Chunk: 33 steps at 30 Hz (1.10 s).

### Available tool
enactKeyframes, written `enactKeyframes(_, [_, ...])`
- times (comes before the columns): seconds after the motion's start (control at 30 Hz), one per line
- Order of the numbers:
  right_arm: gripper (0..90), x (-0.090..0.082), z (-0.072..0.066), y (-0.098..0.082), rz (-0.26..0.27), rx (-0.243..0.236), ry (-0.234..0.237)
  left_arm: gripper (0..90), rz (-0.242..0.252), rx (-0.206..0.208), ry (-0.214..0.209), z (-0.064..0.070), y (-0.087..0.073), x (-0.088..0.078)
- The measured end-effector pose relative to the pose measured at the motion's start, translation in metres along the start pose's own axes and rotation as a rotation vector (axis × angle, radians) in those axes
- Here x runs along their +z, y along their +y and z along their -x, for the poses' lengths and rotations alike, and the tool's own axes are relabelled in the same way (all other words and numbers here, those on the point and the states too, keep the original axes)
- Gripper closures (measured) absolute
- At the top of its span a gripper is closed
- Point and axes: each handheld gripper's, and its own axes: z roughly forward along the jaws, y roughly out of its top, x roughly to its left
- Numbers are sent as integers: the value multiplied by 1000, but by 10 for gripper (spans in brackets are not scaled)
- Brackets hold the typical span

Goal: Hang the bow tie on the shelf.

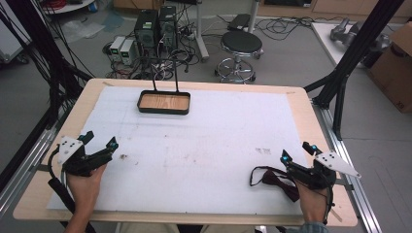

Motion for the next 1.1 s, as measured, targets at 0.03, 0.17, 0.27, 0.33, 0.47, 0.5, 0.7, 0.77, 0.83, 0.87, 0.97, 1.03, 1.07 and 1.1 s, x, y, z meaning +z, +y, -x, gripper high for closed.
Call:
enactKeyframes(0.03, [198, 0, 0, 0, 0, 0, 0, 175, 4, 1, 1, 0, 0, 0])
enactKeyframes(0.17, [199, -1, -1, 2, 5, -10, 4, 173, 5, 4, 8, 0, -1, -2])
enactKeyframes(0.27, [200, -1, -1, 3, 11, -18, 5, 172, 11, 3, 8, 0, -1, -2])
enactKeyframes(0.33, [201, -2, -1, 3, 10, -19, 4, 170, 12, 2, 7, 0, -1, -2])
enactKeyframes(0.47, [202, -3, -1, 5, 13, -20, 3, 171, 10, 10, 5, 0, -1, -3])
enactKeyframes(0.5, [202, -3, -1, 5, 13, -20, 3, 171, 10, 11, 5, 0, -2, -3])
enactKeyframes(0.7, [202, -3, -3, 5, 8, -30, 6, 171, 12, 10, 2, 0, -2, -2])
enactKeyframes(0.77, [203, -3, -3, 4, 8, -30, 7, 171, 16, 11, -1, 1, -2, -2])
enactKeyframes(0.83, [203, -4, -3, 5, 8, -24, 4, 172, 18, 13, -3, 2, -2, -1])
enactKeyframes(0.87, [203, -4, -2, 5, 11, -23, 7, 171, 17, 15, -3, 2, -2, -1])
enactKeyframes(0.97, [203, -5, -1, 5, 15, -19, 9, 172, 16, 17, -6, 2, -2, 0])
enactKeyframes(1.03, [205, -6, -2, 5, 15, -14, 10, 172, 17, 20, -5, 3, -2, 0])
enactKeyframes(1.07, [206, -7, -3, 5, 17, -17, 11, 172, 20, 19, -5, 3, -2, 0])
enactKeyframes(1.1, [206, -7, -3, 5, 17, -17, 11, 172, 23, 21, -3, 3, -2, 0])
